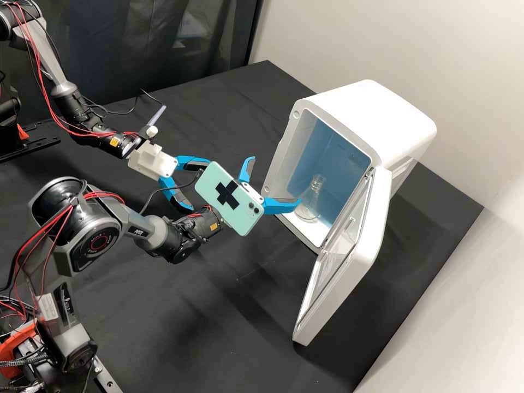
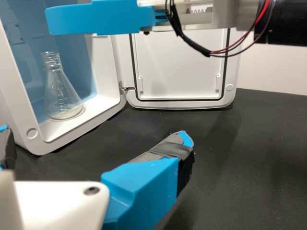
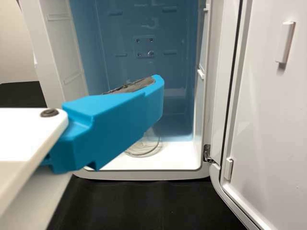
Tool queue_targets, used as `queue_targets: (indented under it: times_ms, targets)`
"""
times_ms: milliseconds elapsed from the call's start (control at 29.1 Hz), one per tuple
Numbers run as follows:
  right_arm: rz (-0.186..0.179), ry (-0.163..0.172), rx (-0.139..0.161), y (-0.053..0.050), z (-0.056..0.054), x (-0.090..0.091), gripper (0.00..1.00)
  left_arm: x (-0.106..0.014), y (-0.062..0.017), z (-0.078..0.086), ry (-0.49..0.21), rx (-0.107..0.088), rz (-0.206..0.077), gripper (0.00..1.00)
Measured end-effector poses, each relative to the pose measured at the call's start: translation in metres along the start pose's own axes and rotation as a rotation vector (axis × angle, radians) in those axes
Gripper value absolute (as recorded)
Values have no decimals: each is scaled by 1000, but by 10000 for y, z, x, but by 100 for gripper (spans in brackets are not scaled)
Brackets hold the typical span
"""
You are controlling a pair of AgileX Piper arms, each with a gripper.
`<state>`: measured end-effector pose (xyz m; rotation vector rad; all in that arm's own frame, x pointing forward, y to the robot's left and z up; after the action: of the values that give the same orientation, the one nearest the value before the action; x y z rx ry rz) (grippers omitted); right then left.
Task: Take the flask out of the incubator
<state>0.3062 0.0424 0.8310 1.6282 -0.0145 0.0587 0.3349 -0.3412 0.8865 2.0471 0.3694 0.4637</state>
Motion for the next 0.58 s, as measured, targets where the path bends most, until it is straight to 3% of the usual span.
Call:
queue_targets:
  times_ms: [138,585]
  targets:
    - [0,0,0,0,0,0,100,13,-35,-7,3,1,-10,100]
    - [0,0,2,0,0,0,100,16,-27,-36,7,3,-9,100]
